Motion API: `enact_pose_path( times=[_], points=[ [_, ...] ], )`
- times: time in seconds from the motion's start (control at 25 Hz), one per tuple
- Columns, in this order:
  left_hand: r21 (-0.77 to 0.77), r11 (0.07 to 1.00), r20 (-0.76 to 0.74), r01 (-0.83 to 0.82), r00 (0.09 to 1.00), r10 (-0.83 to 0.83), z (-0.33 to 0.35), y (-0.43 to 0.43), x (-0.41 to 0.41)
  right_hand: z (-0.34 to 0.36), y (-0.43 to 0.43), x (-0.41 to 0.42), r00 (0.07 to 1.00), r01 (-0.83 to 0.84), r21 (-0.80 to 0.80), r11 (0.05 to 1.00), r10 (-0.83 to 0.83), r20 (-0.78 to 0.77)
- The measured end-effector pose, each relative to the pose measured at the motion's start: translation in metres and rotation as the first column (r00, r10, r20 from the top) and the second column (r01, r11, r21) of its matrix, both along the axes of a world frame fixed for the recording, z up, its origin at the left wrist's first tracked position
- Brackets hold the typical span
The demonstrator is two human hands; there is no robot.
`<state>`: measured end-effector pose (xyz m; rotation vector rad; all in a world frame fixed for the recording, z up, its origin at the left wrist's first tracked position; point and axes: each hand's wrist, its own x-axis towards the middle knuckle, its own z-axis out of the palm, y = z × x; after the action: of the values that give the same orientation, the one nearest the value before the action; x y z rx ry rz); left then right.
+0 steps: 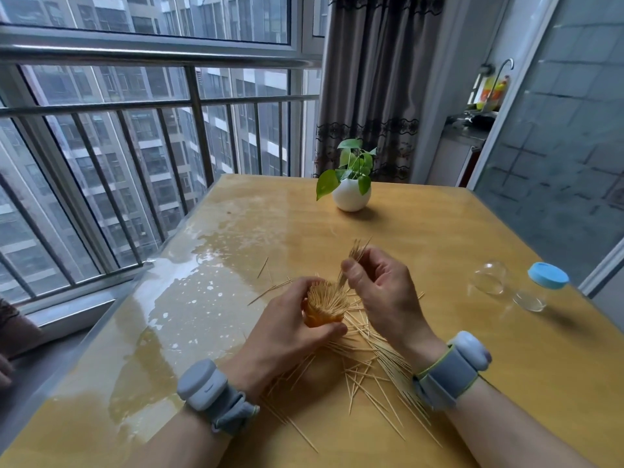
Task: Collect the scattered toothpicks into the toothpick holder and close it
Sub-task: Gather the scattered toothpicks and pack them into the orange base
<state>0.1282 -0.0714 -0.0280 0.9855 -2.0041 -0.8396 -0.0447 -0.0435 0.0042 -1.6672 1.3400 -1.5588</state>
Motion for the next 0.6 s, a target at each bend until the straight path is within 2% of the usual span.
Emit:
enact_pose_path(
  times=[0.12, 0.2, 0.28, 0.44, 0.6],
  points=[
    [-0.013, 1.0, -0.04, -0.013, 0.999, 0.013, 0.002, 0.001, 0.0, -0.01, 0.002, 0.006, 0.974, -0.018, 0.029, 0.999, 0.025, -0.227],
    [-0.012, 1.0, -0.054, -0.011, 0.998, 0.01, 0.002, 0.002, 0.001, -0.009, 0.002, 0.007, 0.949, 0.021, 0.037, 0.999, -0.008, -0.316],
    [-0.025, 1.0, -0.027, 0.013, 1.0, -0.013, 0.003, 0.002, 0.001, -0.002, 0.001, 0.005, 0.948, 0.021, 0.083, 0.996, 0.007, -0.319],
    [-0.044, 0.992, 0.049, 0.12, 0.992, -0.118, 0.001, 0.005, -0.003, 0.007, 0.0, 0.011, 0.936, -0.075, 0.193, 0.978, 0.136, -0.325],
    [-0.046, 0.977, 0.076, 0.206, 0.976, -0.202, 0.0, 0.009, -0.006, 0.01, -0.003, 0.016, 0.931, -0.029, 0.176, 0.984, 0.091, -0.354]
  ],
)
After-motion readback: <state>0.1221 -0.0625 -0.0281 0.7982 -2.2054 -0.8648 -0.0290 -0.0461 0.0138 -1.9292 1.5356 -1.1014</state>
